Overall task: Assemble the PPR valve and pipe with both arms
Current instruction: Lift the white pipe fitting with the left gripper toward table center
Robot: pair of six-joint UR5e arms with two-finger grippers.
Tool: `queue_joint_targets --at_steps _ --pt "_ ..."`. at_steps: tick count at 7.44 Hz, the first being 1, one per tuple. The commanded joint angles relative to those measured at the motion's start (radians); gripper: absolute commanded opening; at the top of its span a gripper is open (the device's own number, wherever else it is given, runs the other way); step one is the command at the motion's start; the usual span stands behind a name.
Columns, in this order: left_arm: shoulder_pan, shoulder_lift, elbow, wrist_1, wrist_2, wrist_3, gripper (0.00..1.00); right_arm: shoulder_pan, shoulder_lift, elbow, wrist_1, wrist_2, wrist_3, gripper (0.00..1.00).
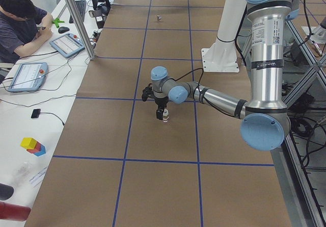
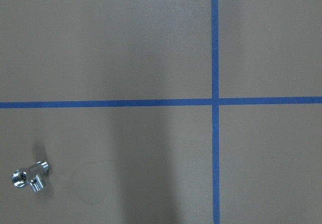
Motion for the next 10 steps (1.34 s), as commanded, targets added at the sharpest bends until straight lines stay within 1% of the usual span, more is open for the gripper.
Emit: queue_joint_targets --at_steps 1,2,3,4,6,8,9,10 --pt "0.005 0.0 0.003 0.001 -0.001 -0.002 0.73 0.0 -0.001 -0.001 -0.001 0.0 0.0 1.0" --pt "0.005 0.0 0.012 0.001 -0.002 -0.002 0.69 0.0 -0.001 -0.001 -0.001 0.0 0.0 1.0" --pt "0.011 0.0 0.015 0.001 -0.011 0.0 0.68 0.0 -0.001 -0.001 -0.001 0.0 0.0 1.0" --pt "0.013 -0.002 0.018 0.001 -0.03 0.0 0.63 0.0 -0.001 -0.001 0.0 0.0 0.0 1.0" --pt "0.013 -0.005 0.013 0.001 -0.083 -0.005 0.0 0.0 -0.001 -0.001 0.0 0.0 -0.002 1.0" --pt "0.005 0.004 -0.034 0.036 -0.083 -0.008 0.0 0.0 -0.001 -0.003 -0.001 0.0 -0.002 1.0" --pt "0.002 -0.012 -0.1 0.155 -0.083 -0.008 0.0 0.0 0.001 -0.003 0.0 0.001 0.0 1.0" --pt "-0.004 -0.055 -0.184 0.322 -0.076 -0.008 0.0 0.0 0.001 -0.001 -0.001 0.003 0.0 1.0"
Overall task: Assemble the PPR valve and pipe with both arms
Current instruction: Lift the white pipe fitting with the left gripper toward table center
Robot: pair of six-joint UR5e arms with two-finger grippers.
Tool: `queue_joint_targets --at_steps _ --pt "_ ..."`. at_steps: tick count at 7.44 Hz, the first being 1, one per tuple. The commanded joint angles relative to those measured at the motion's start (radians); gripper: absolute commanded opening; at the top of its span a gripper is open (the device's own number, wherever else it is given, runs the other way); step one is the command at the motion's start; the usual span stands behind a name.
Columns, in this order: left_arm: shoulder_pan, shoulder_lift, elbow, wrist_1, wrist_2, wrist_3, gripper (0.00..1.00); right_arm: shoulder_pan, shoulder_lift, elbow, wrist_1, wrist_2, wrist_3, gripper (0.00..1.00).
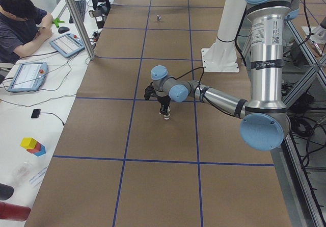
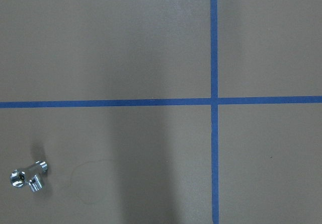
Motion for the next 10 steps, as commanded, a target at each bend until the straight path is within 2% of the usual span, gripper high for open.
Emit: queue_joint_targets --at_steps 1,2,3,4,5,6,7,8,9,10 --pt "-0.017 -0.169 -0.105 0.318 0.007 -0.003 0.0 0.0 0.001 -0.001 -0.001 0.005 0.001 1.0" --pt "-0.014 -0.37 -0.067 0.488 0.008 -0.049 0.0 0.0 0.004 -0.001 -0.001 0.005 0.001 1.0" --pt "-0.005 -0.57 0.02 0.573 0.008 -0.128 0.0 0.0 0.004 -0.002 -0.001 0.005 0.001 1.0" --pt "0.017 -0.702 0.136 0.563 0.001 -0.213 0.0 0.0 0.011 0.004 0.001 -0.001 0.002 1.0" --pt "0.064 -0.833 0.285 0.507 0.001 -0.303 0.0 0.0 0.013 0.006 -0.001 0.003 0.002 1.0" --pt "0.095 -0.931 0.443 0.393 0.001 -0.385 0.0 0.0 0.008 0.009 -0.001 0.005 0.002 1.0" --pt "0.136 -0.982 0.586 0.211 0.002 -0.496 0.0 0.0 0.002 0.013 0.001 0.002 0.002 1.0" --pt "0.149 -1.029 0.686 0.092 0.002 -0.561 0.0 0.0 0.001 0.013 0.001 0.0 0.002 1.0" --pt "0.173 -1.079 0.76 0.082 0.005 -0.566 0.0 0.0 0.001 0.012 0.001 0.002 0.002 1.0" --pt "0.19 -1.099 0.791 0.082 0.007 -0.565 0.0 0.0 0.001 0.009 0.001 0.002 0.002 1.0"
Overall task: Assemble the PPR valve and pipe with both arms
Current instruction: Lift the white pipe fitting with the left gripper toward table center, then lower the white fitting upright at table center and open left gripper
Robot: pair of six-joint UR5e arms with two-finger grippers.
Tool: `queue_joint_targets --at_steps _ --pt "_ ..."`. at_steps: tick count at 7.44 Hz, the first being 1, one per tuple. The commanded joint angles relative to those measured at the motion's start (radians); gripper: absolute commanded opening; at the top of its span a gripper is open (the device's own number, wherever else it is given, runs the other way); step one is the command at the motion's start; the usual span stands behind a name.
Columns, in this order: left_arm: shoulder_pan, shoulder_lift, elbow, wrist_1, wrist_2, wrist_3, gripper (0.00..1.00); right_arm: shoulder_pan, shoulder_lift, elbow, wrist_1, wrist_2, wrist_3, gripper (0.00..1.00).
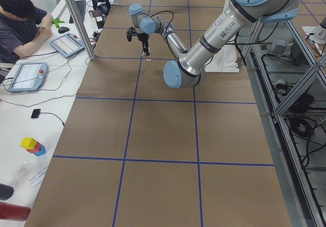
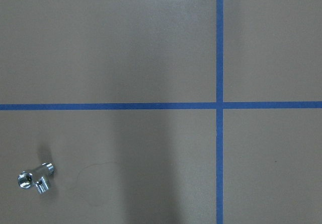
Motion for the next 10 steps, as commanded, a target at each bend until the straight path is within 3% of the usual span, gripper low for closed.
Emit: queue_joint_targets --at_steps 1,2,6,7,8,9,10 --pt "0.047 -0.044 0.076 -0.028 0.013 -0.017 0.0 0.0 -0.001 -0.006 0.0 0.0 0.0 1.0" --pt "0.061 -0.048 0.087 -0.032 0.051 -0.02 0.0 0.0 -0.001 -0.006 -0.001 0.002 0.002 1.0" --pt "0.07 -0.047 0.101 -0.065 0.053 -0.019 0.04 0.0 0.002 -0.009 -0.001 0.002 0.002 1.0" --pt "0.073 -0.044 0.101 -0.07 0.053 -0.019 0.32 0.0 0.004 -0.01 -0.001 0.0 0.002 1.0" --pt "0.075 -0.042 0.099 -0.087 0.053 -0.017 0.77 0.0 0.005 -0.012 -0.001 0.0 0.002 1.0" --pt "0.081 -0.036 0.099 -0.107 0.054 -0.015 1.0 0.0 0.007 -0.012 -0.001 0.0 0.002 1.0" --pt "0.081 -0.036 0.098 -0.11 0.054 -0.015 1.0 0.0 0.009 -0.013 -0.001 0.0 0.0 1.0"
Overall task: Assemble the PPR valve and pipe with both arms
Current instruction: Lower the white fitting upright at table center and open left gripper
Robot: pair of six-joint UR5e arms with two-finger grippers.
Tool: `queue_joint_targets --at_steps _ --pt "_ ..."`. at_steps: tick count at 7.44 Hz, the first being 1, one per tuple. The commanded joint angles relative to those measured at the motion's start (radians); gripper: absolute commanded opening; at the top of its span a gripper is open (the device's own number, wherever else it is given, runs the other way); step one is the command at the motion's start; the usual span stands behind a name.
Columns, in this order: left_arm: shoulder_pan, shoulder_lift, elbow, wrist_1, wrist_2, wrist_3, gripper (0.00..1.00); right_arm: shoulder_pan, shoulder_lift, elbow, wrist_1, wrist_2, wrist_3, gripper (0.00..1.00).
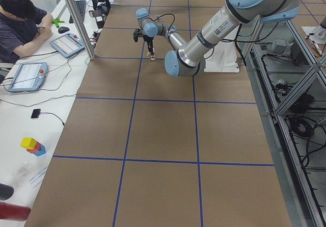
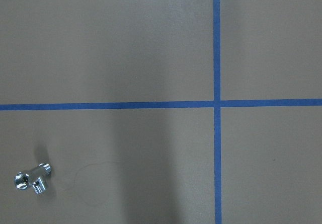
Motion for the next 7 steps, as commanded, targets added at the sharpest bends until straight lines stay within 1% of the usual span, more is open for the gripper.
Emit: queue_joint_targets --at_steps 1,2,3,4,5,6,7 --pt "0.001 0.002 -0.004 -0.012 0.001 0.002 1.0 0.0 0.003 -0.001 0.0 0.0 0.0 1.0" --pt "-0.001 0.004 -0.021 -0.012 0.001 0.004 1.0 0.0 0.004 -0.001 0.0 0.0 0.0 1.0" --pt "-0.026 0.015 -0.068 -0.004 0.002 0.01 1.0 0.0 0.005 0.002 0.0 0.001 0.0 1.0" --pt "-0.069 0.048 -0.149 0.017 -0.001 0.012 1.0 0.0 0.007 0.012 0.0 0.003 0.0 1.0" --pt "-0.126 0.096 -0.276 0.097 0.001 0.013 1.0 0.0 0.01 0.025 0.0 0.015 0.0 1.0" --pt "-0.187 0.166 -0.438 0.19 0.005 0.015 1.0 0.0 0.01 0.041 -0.008 0.035 0.002 1.0" --pt "-0.23 0.325 -0.59 0.188 0.002 0.057 1.0 0.0 0.01 0.057 -0.003 0.038 0.028 1.0"
